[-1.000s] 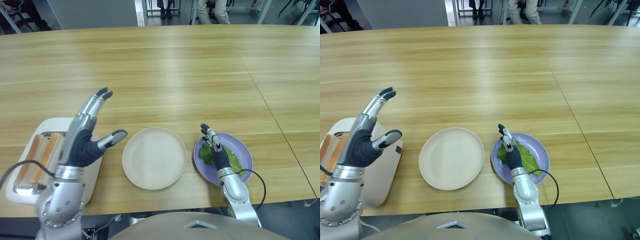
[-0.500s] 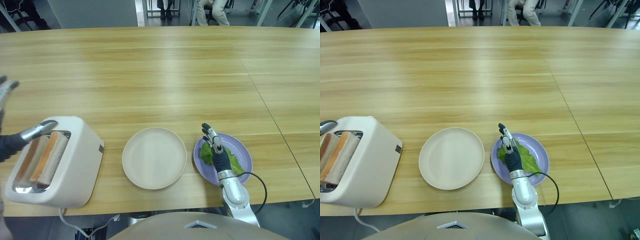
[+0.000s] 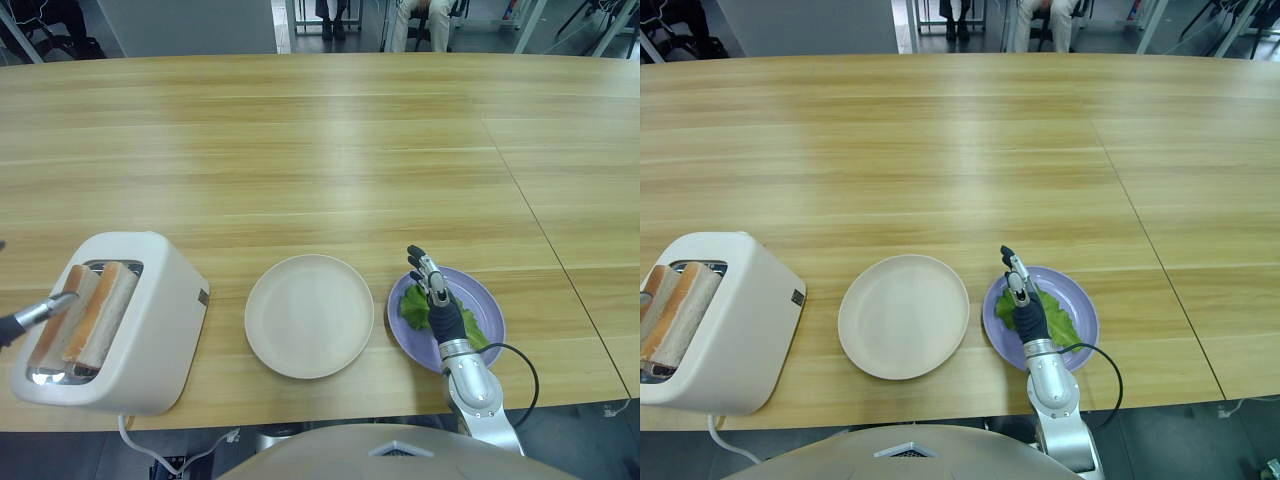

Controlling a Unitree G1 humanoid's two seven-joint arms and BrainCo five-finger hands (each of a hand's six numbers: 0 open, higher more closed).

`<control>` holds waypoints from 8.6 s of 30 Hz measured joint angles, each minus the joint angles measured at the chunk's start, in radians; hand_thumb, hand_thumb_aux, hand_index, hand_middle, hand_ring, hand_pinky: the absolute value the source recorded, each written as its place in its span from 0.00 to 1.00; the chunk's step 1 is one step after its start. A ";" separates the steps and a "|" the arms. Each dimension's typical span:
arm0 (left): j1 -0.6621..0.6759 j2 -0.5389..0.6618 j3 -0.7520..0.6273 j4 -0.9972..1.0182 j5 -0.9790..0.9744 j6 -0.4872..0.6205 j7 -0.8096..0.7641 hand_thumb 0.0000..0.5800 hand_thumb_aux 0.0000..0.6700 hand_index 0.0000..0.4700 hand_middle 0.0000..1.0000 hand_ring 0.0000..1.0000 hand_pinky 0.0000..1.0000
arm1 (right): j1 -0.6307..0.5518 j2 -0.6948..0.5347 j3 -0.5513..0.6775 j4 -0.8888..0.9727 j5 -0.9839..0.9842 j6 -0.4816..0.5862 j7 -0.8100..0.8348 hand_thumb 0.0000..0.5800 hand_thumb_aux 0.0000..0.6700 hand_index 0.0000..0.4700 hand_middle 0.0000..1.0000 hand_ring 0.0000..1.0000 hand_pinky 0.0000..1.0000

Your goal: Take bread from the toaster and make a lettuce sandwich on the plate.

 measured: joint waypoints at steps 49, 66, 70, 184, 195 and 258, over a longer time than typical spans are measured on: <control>0.050 -0.026 -0.059 -0.002 -0.133 -0.029 -0.098 1.00 1.00 0.98 0.00 0.00 0.00 | 0.005 -0.002 -0.034 0.002 0.017 -0.002 0.008 0.00 0.00 0.00 0.00 0.00 0.00; -0.093 -0.034 -0.003 -0.040 -0.225 0.014 -0.079 1.00 1.00 0.98 0.11 0.11 0.11 | 0.004 -0.004 -0.031 0.011 0.015 -0.002 0.010 0.00 0.00 0.00 0.00 0.00 0.00; -0.130 -0.034 0.011 -0.067 -0.232 0.026 -0.074 1.00 1.00 0.98 0.29 0.29 0.29 | 0.003 -0.004 -0.031 0.015 0.014 -0.002 0.009 0.00 0.00 0.00 0.00 0.00 0.00; -0.437 -0.213 -1.116 0.248 -0.396 0.282 0.133 0.00 0.00 0.00 0.00 0.00 0.00 | -0.084 -0.041 -0.018 -0.076 -0.061 -0.071 0.020 0.00 0.00 0.00 0.00 0.00 0.00; -0.427 -0.167 -1.082 0.186 -0.277 0.265 0.167 0.00 0.00 0.00 0.00 0.00 0.00 | -0.085 -0.041 -0.019 -0.076 -0.043 -0.068 0.023 0.00 0.00 0.00 0.00 0.00 0.00; -0.284 -0.543 -1.091 0.042 -0.187 0.117 0.489 0.00 0.00 0.00 0.00 0.00 0.00 | -0.209 -0.785 -0.076 0.256 -0.792 -0.175 -0.374 0.00 0.00 0.00 0.00 0.00 0.00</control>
